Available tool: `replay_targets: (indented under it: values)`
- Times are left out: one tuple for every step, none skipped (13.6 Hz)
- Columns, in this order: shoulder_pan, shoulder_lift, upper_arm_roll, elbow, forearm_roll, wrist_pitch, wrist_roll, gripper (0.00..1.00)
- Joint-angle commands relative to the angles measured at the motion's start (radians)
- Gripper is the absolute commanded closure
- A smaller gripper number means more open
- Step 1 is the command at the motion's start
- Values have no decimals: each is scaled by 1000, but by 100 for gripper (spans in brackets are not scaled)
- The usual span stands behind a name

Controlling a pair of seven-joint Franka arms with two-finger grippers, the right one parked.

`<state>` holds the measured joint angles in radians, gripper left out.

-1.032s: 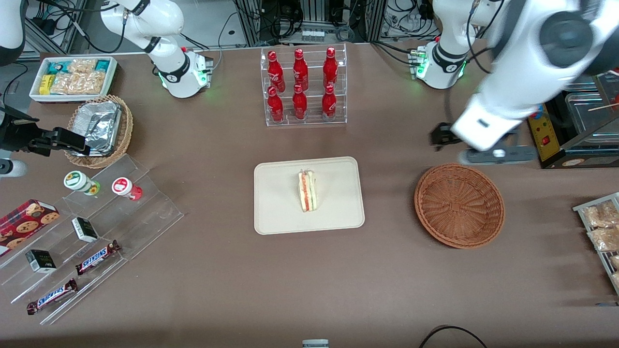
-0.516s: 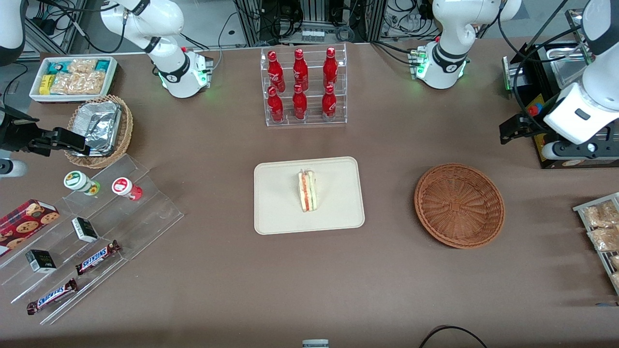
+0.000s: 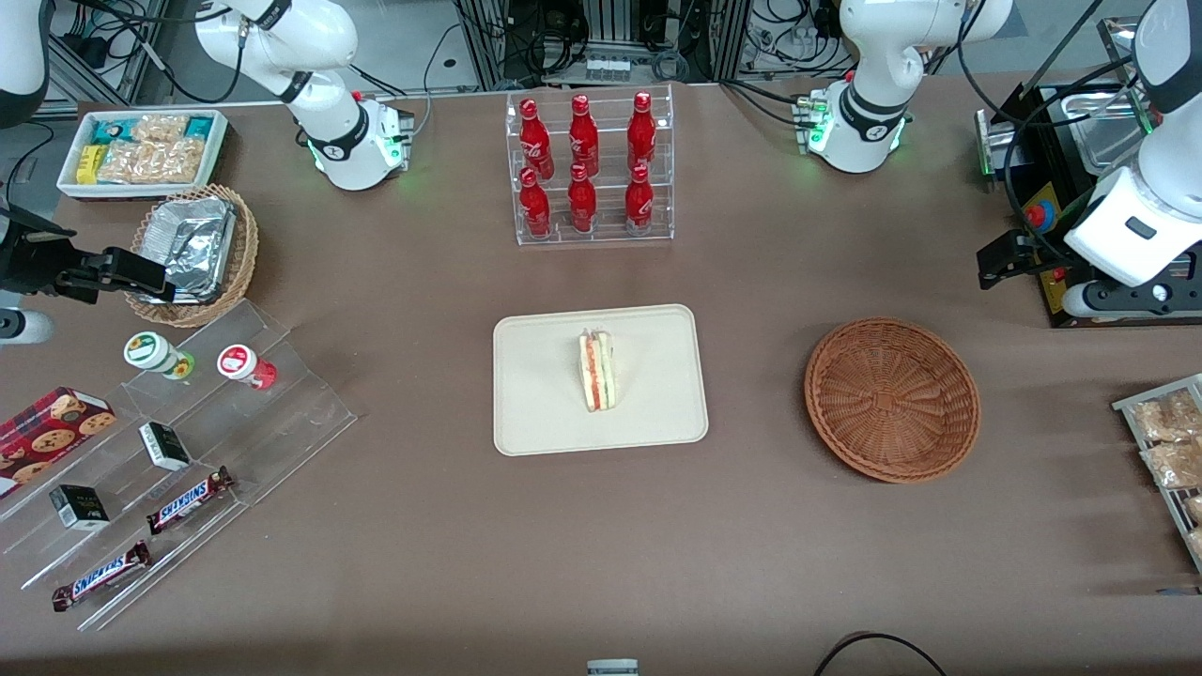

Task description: Place sandwich from basket to tray

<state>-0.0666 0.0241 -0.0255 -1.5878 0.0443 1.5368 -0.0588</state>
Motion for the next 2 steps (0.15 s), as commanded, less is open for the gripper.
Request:
replay_targets:
  values:
    - [1,7,-5,17,19,-7,24,0]
    - [1,5,-5,19,11,-7,22,0]
